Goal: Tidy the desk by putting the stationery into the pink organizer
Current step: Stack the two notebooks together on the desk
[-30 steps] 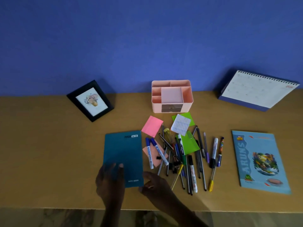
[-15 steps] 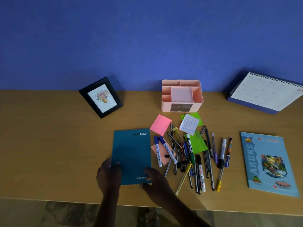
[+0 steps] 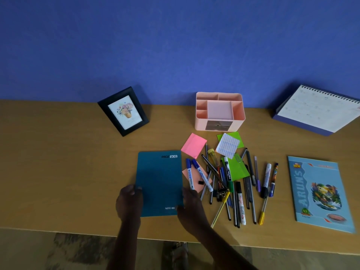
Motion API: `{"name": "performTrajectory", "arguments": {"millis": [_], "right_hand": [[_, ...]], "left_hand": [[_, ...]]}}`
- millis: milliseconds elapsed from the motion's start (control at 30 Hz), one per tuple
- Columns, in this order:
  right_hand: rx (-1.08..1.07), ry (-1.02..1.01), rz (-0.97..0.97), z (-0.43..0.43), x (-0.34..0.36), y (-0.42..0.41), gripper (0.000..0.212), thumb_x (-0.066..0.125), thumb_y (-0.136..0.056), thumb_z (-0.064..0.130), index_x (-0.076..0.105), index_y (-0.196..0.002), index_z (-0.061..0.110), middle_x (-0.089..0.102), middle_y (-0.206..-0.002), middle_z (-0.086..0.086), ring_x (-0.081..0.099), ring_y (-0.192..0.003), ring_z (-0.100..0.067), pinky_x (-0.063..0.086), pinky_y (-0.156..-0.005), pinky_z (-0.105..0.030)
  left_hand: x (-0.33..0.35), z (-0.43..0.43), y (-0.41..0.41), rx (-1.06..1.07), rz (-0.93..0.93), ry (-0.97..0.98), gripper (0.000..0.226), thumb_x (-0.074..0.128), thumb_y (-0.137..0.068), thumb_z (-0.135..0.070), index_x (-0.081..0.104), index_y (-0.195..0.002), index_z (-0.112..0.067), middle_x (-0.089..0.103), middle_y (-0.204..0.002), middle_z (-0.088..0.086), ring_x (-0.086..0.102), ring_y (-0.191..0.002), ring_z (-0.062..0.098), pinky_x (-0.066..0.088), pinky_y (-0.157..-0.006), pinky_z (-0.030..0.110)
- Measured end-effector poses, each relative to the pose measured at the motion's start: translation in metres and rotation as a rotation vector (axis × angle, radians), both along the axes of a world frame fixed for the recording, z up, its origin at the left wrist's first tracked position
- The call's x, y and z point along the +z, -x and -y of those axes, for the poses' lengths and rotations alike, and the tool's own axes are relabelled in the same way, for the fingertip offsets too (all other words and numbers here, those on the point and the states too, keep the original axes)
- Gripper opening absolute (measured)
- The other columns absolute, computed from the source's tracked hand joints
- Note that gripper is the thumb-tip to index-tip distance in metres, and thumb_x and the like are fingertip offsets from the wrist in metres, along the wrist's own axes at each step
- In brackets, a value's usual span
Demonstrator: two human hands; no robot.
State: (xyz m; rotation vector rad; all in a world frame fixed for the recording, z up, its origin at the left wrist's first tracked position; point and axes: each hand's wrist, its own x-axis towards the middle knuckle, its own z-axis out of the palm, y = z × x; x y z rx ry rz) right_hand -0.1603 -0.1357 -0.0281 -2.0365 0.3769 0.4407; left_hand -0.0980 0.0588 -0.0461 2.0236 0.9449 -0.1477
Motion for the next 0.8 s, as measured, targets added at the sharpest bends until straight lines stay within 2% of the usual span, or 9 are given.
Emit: {"name": "performTrajectory", "arguments": {"millis": [133,233,300,367,433,500,567,667,800], "right_hand": [[0.045,-0.013,-0.003,0.009,0.009,-0.001,0.047,0.058,-0.101,-0.004,0.054,-0.140,0.021,0.051,-0.142,0.005,0.047,-0.135,-0.008,0.058,-0.086,-0.015],[0.024,-0.093,-0.013,0.011,0.010,0.000,0.043,0.057,-0.101,-0.006,0.056,-0.130,0.026,0.052,-0.136,0.008,0.048,-0.136,-0.008,0.059,-0.089,-0.017],[-0.026,-0.179,-0.052,0.012,0.013,0.000,0.044,0.060,-0.100,-0.005,0.057,-0.126,0.030,0.057,-0.130,0.013,0.054,-0.135,-0.009,0.061,-0.089,-0.020],[-0.066,-0.278,-0.067,0.017,0.017,0.000,0.043,0.065,-0.100,-0.001,0.060,-0.133,0.026,0.064,-0.125,0.017,0.062,-0.128,-0.008,0.060,-0.085,-0.016],[-0.083,-0.329,-0.021,0.023,0.023,0.000,0.042,0.070,-0.101,0.011,0.060,-0.136,0.031,0.068,-0.125,0.018,0.064,-0.123,-0.005,0.059,-0.084,-0.017],[-0.124,-0.417,0.016,0.033,0.030,-0.002,0.040,0.072,-0.101,0.020,0.062,-0.137,0.032,0.072,-0.129,0.013,0.067,-0.123,-0.012,0.063,-0.093,-0.031],[-0.211,-0.581,0.026,0.045,0.041,-0.002,0.038,0.070,-0.102,0.011,0.065,-0.138,0.020,0.075,-0.131,0.001,0.072,-0.122,-0.022,0.063,-0.098,-0.044],[-0.270,-0.684,0.055,0.068,0.058,0.003,0.032,0.064,-0.102,-0.001,0.069,-0.132,0.009,0.078,-0.127,-0.007,0.075,-0.119,-0.027,0.062,-0.100,-0.046],[-0.369,-0.640,0.087,0.102,0.065,0.015,0.031,0.063,-0.102,-0.004,0.072,-0.128,0.011,0.079,-0.126,-0.006,0.074,-0.119,-0.028,0.060,-0.103,-0.052]], "left_hand": [[0.004,-0.005,0.001,-0.052,0.018,0.160,0.022,0.063,-0.106,-0.027,0.075,-0.117,-0.012,0.072,-0.117,0.010,0.062,-0.102,0.029,0.044,-0.077,0.038],[0.009,-0.009,0.004,-0.031,0.061,0.259,0.022,0.062,-0.107,-0.022,0.075,-0.123,-0.017,0.071,-0.119,0.003,0.064,-0.111,0.031,0.048,-0.082,0.041],[0.018,-0.012,0.008,-0.009,0.119,0.315,0.020,0.063,-0.107,-0.019,0.076,-0.121,-0.020,0.073,-0.115,-0.002,0.064,-0.114,0.030,0.049,-0.085,0.042],[0.032,-0.012,0.014,-0.017,0.170,0.388,0.018,0.063,-0.106,-0.016,0.077,-0.118,-0.020,0.076,-0.114,-0.003,0.066,-0.113,0.028,0.049,-0.085,0.041],[0.050,-0.009,0.020,-0.043,0.212,0.486,0.020,0.061,-0.107,-0.014,0.076,-0.120,-0.018,0.079,-0.115,-0.001,0.069,-0.107,0.022,0.051,-0.082,0.037],[0.068,-0.003,0.024,-0.058,0.268,0.607,0.020,0.060,-0.106,-0.010,0.075,-0.119,-0.013,0.081,-0.114,0.005,0.073,-0.097,0.016,0.058,-0.077,0.032],[0.078,0.006,0.027,-0.079,0.305,0.696,0.022,0.059,-0.105,-0.009,0.073,-0.122,-0.009,0.081,-0.115,0.010,0.075,-0.098,0.018,0.063,-0.078,0.030],[0.087,0.026,0.030,-0.141,0.318,0.752,0.027,0.061,-0.102,-0.012,0.071,-0.126,-0.005,0.078,-0.122,0.019,0.072,-0.107,0.031,0.055,-0.094,0.046],[0.090,0.063,0.033,-0.212,0.304,0.736,0.035,0.076,-0.094,-0.030,0.074,-0.125,-0.014,0.078,-0.122,0.017,0.072,-0.113,0.039,0.054,-0.098,0.058]]}}
